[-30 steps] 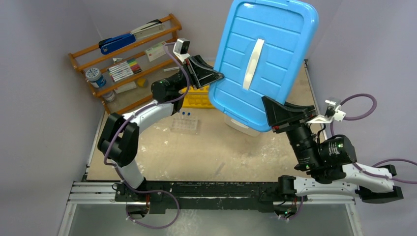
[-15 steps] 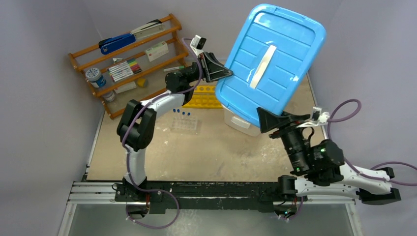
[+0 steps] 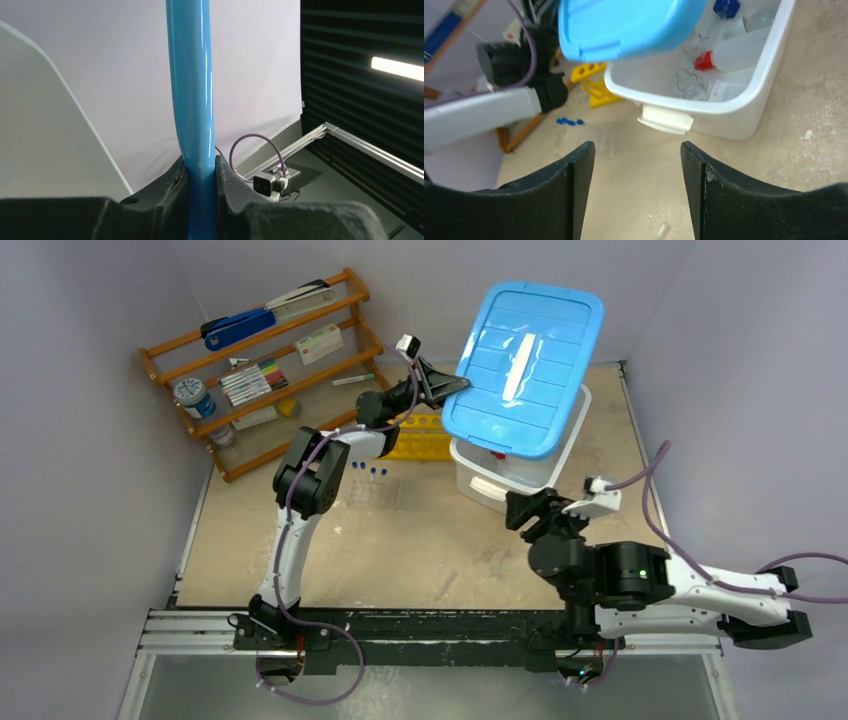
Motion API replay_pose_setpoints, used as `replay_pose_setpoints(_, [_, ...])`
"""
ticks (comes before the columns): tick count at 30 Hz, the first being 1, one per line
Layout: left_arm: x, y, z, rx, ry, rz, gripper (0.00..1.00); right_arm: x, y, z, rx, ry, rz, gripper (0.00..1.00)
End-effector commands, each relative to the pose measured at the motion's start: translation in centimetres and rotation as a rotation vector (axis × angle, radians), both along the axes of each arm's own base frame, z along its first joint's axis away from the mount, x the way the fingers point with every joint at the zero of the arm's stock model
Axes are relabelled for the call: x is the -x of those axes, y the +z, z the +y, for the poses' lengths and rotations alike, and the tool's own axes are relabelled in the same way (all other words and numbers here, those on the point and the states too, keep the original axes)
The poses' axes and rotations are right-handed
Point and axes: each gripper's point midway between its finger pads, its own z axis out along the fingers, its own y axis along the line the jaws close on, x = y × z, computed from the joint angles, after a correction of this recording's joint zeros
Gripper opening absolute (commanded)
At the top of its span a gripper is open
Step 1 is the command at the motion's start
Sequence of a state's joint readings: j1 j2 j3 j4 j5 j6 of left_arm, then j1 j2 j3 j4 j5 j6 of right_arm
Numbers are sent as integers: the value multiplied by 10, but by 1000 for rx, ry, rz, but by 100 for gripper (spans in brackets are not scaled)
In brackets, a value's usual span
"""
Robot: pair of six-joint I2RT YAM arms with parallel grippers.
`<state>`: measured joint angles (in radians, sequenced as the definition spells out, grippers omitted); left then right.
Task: Organize the chemistry lab equipment
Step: Pick up the storage box lid at the center of the board, then close the lid of the storage box.
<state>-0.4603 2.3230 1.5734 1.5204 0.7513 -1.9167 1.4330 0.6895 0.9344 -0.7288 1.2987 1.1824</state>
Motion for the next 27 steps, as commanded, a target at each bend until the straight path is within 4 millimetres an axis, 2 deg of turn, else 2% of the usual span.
replay_pose_setpoints(1, [26, 48, 14, 155, -54, -157, 0, 6, -41, 13, 30, 5, 96, 66])
replay_pose_setpoints(5, [25, 35, 14, 127, -83, -113, 0, 12, -52, 24, 40, 41, 156, 64])
replay_pose_setpoints(7, [22, 34, 17, 129, -72, -95, 0, 16, -52, 31, 34, 75, 179, 64])
replay_pose_setpoints(9, [19, 38, 24, 139, -58, -89, 0, 21, -58, 29, 12, 78, 204, 63])
replay_pose_setpoints(13, [25, 55, 30, 147, -67, -117, 0, 26, -75, 8, -21, 54, 244, 63])
replay_pose_setpoints(15, [29, 65, 34, 150, -73, -133, 0, 28, -80, -9, -72, 20, 260, 64])
replay_pose_setpoints(17, [32, 74, 41, 144, -68, -161, 0, 27, -72, -24, -137, 22, 234, 63])
replay_pose_setpoints(19, [29, 74, 40, 100, -53, -170, 0, 24, -56, -34, -149, 34, 180, 62])
replay_pose_setpoints(23, [15, 52, 19, -81, 17, -155, 0, 17, -26, -45, -131, 20, 98, 62])
replay_pose_setpoints(25, [3, 26, 1, -222, 65, -144, 0, 15, -20, -49, -70, 0, 83, 63])
replay_pose_setpoints(26, [0, 14, -7, -291, 82, -144, 0, 14, -8, -49, -68, -3, 70, 63])
replay_pose_setpoints(27, [-6, -8, -15, -391, 89, -93, 0, 13, -3, -47, -55, -6, 61, 63])
